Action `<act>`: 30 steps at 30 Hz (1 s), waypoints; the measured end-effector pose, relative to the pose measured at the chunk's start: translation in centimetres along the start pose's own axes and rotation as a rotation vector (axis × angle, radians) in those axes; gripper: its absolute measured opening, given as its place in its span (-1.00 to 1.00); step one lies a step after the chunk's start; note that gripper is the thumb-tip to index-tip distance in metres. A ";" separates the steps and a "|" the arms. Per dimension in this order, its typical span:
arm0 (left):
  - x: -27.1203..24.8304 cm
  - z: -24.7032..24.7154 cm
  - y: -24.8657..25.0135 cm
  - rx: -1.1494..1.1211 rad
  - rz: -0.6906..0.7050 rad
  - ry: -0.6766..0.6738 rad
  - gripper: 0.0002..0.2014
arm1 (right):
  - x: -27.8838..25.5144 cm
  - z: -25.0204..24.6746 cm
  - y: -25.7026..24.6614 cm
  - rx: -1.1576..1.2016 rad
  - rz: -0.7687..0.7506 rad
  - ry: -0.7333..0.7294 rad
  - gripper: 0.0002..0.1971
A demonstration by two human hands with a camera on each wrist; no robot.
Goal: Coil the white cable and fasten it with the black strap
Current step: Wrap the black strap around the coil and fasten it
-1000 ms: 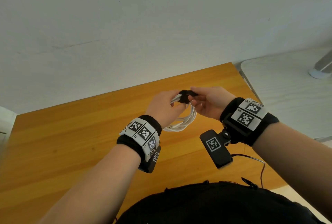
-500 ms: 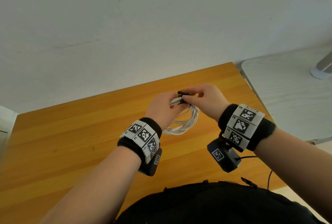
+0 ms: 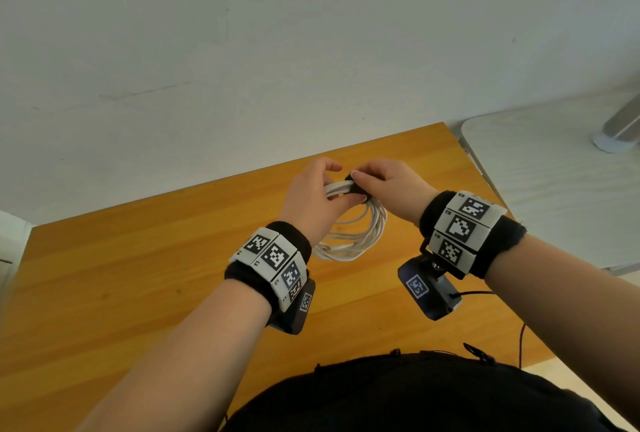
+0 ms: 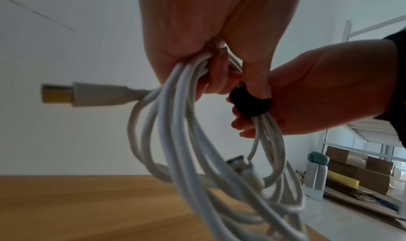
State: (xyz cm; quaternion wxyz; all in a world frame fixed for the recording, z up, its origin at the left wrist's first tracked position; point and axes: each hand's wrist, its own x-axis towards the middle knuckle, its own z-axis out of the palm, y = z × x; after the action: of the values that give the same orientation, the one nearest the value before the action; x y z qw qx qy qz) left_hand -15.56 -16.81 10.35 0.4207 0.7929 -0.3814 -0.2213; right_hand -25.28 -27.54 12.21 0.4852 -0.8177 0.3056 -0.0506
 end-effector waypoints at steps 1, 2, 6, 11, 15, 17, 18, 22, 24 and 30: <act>0.1 -0.1 0.2 -0.003 0.006 0.002 -0.53 | 0.1 -0.1 -0.1 0.015 0.013 -0.002 -0.70; 0.1 -0.1 0.3 -0.001 0.012 0.001 -0.55 | 0.2 -0.2 -0.1 0.035 0.027 -0.005 -0.70; -0.1 -0.2 0.3 -0.003 0.015 -0.011 -0.59 | 0.0 -0.1 0.2 0.163 0.064 -0.024 -0.69; -0.1 -0.8 -0.1 -0.067 -0.060 0.025 -0.63 | -0.3 0.2 0.4 0.299 0.073 -0.016 -0.72; -0.2 -1.5 -0.5 -0.096 -0.063 0.077 -0.70 | -0.5 0.6 0.8 0.359 0.083 -0.043 -0.70; -0.4 -1.9 -0.9 -0.131 -0.087 0.108 -0.69 | -0.6 0.9 1.0 0.383 0.100 -0.074 -0.69; -0.5 -2.1 -1.1 -0.152 -0.102 0.120 -0.66 | -0.7 1.1 1.1 0.384 0.108 -0.086 -0.69; -0.7 -2.7 -1.7 -0.193 -0.152 0.151 -0.66 | -0.9 2.4 0.9 0.394 0.134 -0.101 -0.70; -0.8 -2.9 -2.1 -0.236 -0.178 0.176 -0.67 | -1.1 3.3 0.5 0.383 0.119 -0.083 -0.68; -1.8 -4.0 -2.8 -0.428 -0.252 0.206 -0.66 | -1.1 5.8 -1.3 0.505 0.110 0.002 -0.77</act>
State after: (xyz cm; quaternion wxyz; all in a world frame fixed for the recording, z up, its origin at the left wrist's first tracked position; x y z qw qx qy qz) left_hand -12.76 -12.40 10.26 0.5844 0.7456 -0.1792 -0.2655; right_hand -23.33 -22.07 10.48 0.6758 -0.6525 0.3280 -0.0997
